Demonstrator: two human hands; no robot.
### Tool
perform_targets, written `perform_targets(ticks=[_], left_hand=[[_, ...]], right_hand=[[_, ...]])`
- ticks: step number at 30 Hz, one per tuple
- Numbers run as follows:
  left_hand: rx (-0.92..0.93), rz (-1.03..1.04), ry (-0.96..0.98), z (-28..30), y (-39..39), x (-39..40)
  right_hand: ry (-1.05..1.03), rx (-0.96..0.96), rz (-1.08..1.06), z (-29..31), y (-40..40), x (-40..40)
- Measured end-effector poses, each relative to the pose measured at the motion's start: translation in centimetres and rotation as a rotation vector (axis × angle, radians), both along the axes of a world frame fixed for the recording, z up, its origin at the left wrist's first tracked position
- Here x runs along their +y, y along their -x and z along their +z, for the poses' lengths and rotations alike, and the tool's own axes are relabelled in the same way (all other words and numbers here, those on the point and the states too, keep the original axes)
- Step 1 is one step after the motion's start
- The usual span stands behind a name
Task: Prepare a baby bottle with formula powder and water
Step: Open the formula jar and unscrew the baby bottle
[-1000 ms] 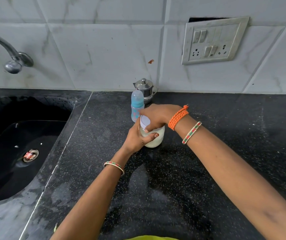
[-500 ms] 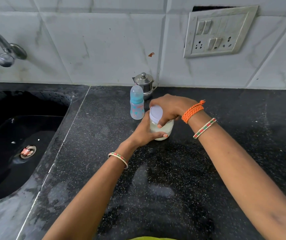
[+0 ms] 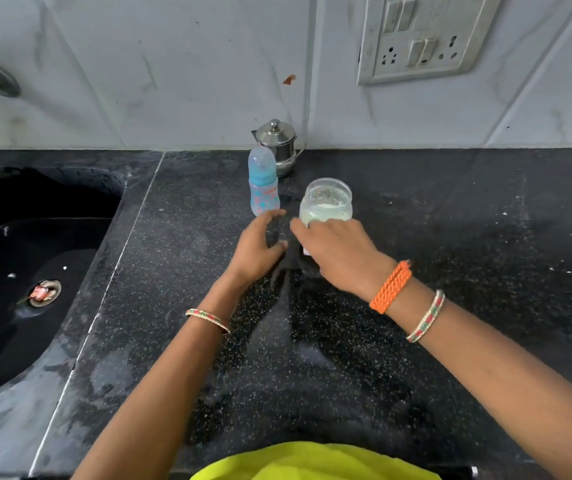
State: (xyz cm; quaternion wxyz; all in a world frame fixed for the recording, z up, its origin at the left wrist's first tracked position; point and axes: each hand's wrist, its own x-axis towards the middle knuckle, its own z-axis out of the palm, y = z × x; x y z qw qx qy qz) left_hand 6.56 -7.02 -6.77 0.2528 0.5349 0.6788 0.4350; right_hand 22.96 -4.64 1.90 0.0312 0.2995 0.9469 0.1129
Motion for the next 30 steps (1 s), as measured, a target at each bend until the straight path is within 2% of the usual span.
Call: perform_targets(ticks=[4,6,12,15,17,22,24,26,30], left_hand=[[-0.028,0.015,-0.012,0.1,0.3,-1.8],[-0.043,0.003,-0.006,0.2,0.0,-2.1],[-0.097,0.004,-0.037,0.5,-0.9,-2.1],[-0.138,0.035,-0.069,0.6,-0.8,-2.0],[-0.147,0.083,-0.106,1.0,-0.3,-1.9],[-0.186,0.198,-0.159,2.7,2.0,-0.8],[-0.168,0.214,-0.142,3.4,2.7,-0.2],[-0.14,0.227,-0.119,3.7,3.4,0.5],[-0.111,0.236,-0.08,3.3,3.8,0.6]], right_hand=[[0.032,-0.083,-0.063,-3.1,-0.2,-1.8],[0.086,-0.06,-0.13,-4.1,-0.5,-2.0],[0.32,-0.005,-0.163,-3.6,-1.3,-2.3],[0.332,0.015,-0.147,-2.5,-1.3,-2.4],[0.308,0.124,-0.125,-0.9,-0.9,-2.1],[0.303,0.607,-0.117,4.1,2.9,1.9],[0.309,0.71,-0.126,4.6,5.4,4.5],[0.346,0.661,-0.165,4.5,8.1,6.9],[0.468,0.444,-0.256,2.7,12.2,9.0]])
